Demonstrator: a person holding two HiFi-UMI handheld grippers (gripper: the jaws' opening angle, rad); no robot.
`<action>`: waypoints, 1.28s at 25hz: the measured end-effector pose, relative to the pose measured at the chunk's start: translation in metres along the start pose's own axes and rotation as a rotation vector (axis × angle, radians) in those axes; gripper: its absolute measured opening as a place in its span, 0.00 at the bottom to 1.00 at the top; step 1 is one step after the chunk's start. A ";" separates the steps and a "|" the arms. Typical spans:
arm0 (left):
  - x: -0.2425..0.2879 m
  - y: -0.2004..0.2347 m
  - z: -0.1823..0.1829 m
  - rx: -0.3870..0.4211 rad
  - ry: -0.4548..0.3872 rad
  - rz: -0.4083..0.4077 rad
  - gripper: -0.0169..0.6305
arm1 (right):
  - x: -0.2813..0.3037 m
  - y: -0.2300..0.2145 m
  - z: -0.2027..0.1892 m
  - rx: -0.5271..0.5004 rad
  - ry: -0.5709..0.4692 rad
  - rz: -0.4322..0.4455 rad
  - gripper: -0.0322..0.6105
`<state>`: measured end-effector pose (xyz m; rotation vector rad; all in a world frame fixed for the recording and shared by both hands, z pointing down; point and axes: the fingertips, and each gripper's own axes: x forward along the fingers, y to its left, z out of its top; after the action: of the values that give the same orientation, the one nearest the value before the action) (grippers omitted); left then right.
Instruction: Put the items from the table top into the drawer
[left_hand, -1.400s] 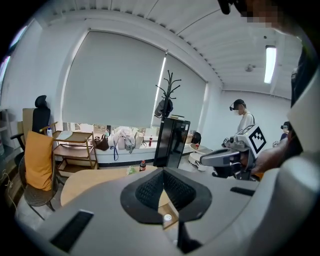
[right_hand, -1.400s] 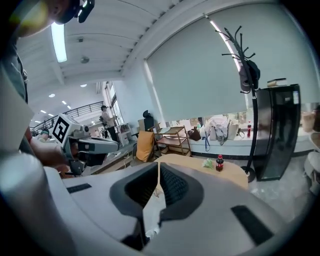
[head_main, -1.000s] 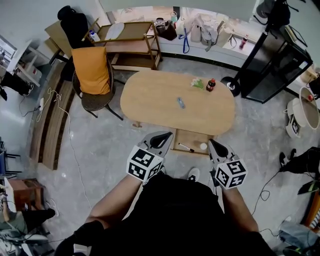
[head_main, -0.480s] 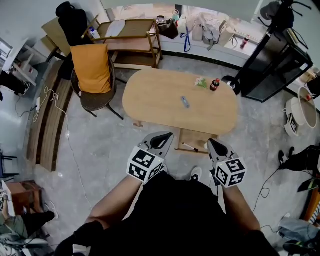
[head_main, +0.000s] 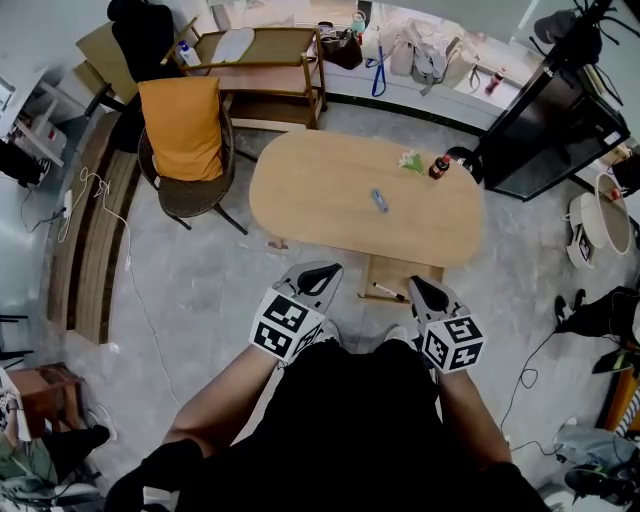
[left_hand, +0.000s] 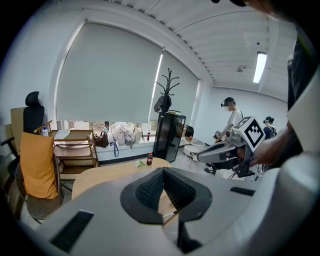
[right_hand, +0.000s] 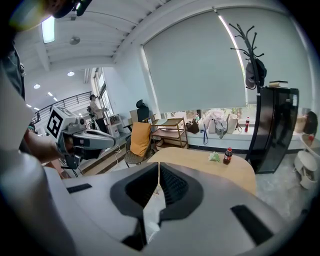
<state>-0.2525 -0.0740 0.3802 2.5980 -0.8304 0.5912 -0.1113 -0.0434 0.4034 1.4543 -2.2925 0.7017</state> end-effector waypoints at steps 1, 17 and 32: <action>0.000 0.003 -0.002 -0.007 0.005 -0.003 0.03 | 0.003 -0.001 0.000 0.003 0.006 -0.006 0.06; 0.043 0.040 -0.027 -0.156 0.087 0.116 0.03 | 0.176 -0.110 -0.106 -0.157 0.354 0.052 0.06; 0.127 0.065 -0.068 -0.355 0.248 0.263 0.03 | 0.385 -0.248 -0.186 -0.145 0.567 0.074 0.19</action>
<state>-0.2169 -0.1529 0.5130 2.0651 -1.0886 0.7438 -0.0455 -0.3110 0.8139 0.9523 -1.9125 0.8228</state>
